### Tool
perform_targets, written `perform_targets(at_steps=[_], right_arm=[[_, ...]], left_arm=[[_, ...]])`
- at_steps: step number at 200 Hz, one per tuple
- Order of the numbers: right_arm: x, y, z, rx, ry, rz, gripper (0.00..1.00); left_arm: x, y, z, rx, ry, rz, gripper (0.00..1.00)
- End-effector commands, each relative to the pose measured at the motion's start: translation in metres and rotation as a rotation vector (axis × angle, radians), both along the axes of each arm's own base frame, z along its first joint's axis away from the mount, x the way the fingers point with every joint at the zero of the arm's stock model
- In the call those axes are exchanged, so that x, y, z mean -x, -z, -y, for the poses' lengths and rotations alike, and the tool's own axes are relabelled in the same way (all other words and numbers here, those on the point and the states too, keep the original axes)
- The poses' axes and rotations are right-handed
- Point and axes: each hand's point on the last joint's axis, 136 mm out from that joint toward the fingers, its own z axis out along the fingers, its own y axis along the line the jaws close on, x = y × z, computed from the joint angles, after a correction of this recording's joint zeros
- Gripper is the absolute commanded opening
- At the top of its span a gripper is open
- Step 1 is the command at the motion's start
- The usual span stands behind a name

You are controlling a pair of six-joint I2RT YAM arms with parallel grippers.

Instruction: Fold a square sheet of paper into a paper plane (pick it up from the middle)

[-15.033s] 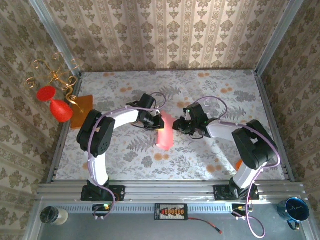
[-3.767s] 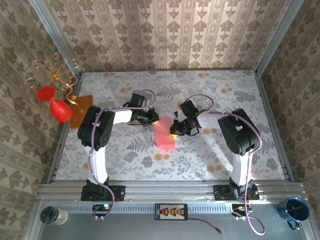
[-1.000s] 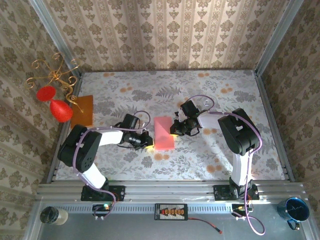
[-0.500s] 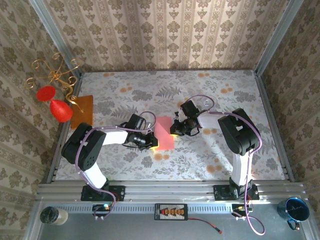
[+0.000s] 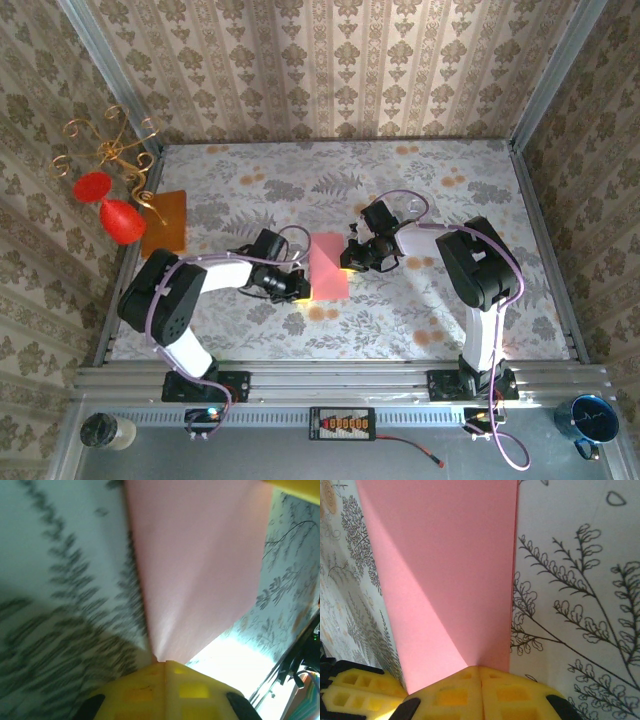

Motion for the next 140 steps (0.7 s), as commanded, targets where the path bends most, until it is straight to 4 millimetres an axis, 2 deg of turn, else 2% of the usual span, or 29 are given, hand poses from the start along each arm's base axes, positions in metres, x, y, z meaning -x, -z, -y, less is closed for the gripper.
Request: perform_targets(at_steps=[1,34,58,75,108,140], right_arm=[[0.098,0.124,0.129,0.652,0.055,-0.328,0.08],[0.094,0.121,0.126,0.64,0.065,-0.319,0.08],[0.078,0.109,0.113,0.589,0.101,-0.283,0.08],[0.055,0.093,0.099,0.543,0.142,-0.233,0.08],[0.011,0.057,0.066,0.427,0.208,-0.121,0.09],[-0.011,0.016,0.04,0.294,0.151,-0.026,0.11]], left_arm=[[0.024,0.018,-0.036,-0.145,-0.006,-0.074,0.0],[0.0,-0.008,-0.026,-0.095,-0.043,0.016,0.0],[-0.027,-0.03,-0.017,-0.043,-0.109,0.111,0.04],[-0.047,-0.04,-0.007,0.006,-0.161,0.162,0.07],[-0.075,-0.044,0.013,0.084,-0.234,0.158,0.2],[-0.096,-0.047,0.023,0.117,-0.274,0.174,0.26]])
